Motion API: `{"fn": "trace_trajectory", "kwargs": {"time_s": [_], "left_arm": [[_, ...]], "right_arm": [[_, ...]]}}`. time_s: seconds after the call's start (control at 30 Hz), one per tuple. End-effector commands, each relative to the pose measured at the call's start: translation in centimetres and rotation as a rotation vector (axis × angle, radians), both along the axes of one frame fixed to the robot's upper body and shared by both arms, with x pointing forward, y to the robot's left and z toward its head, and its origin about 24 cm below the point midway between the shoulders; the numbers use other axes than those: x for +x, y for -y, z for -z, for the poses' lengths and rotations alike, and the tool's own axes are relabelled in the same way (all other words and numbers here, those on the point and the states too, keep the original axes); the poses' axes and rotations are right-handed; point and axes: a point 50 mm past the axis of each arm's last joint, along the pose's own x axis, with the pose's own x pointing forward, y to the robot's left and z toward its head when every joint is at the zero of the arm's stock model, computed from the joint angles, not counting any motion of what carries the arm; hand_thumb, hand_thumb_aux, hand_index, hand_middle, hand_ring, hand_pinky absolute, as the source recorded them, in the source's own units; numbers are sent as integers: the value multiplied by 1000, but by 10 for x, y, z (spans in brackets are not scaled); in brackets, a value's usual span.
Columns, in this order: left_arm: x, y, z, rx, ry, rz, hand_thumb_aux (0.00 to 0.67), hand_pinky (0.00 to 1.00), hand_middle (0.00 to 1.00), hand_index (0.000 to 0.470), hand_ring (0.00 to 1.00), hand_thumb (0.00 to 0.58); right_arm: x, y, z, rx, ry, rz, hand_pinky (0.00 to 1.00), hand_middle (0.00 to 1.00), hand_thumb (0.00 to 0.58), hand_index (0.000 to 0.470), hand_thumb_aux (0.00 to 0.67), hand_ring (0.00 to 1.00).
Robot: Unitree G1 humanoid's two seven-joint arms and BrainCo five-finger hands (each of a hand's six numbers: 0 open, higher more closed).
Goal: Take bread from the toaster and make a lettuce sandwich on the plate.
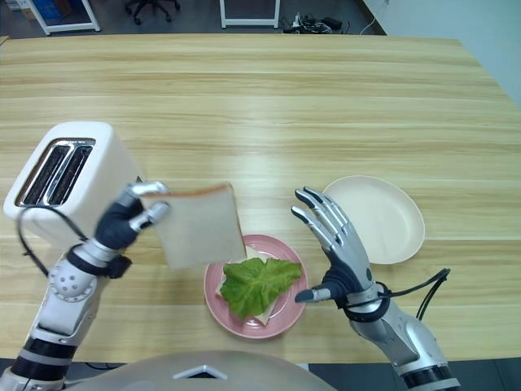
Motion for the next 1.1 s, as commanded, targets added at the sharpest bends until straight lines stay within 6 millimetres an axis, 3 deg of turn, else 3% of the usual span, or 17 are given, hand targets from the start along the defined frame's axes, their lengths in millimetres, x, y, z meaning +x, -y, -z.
{"fn": "trace_trajectory", "kwargs": {"time_s": [0.03,0.2,0.53,0.8,1.1], "left_arm": [[0,19,27,42,-161,184,670,1000,1000,470,1000,580],[7,38,39,72,-198,279,670,1000,1000,470,1000,580],[37,59,65,248,-115,250,670,1000,1000,470,1000,580],[25,65,94,426,-78,340,670,1000,1000,470,1000,580],[29,65,103,500,-31,306,670,1000,1000,470,1000,580]], "right_arm": [[-10,-9,4,-50,-98,-129,0,0,0,0,0,0],[-13,-13,15,-138,-164,-174,0,0,0,0,0,0],[-17,-17,27,-194,-216,-203,0,0,0,0,0,0],[-20,-19,28,-211,-229,-224,0,0,0,0,0,0],[-53,-16,52,-428,-515,-454,0,0,0,0,0,0]]}}
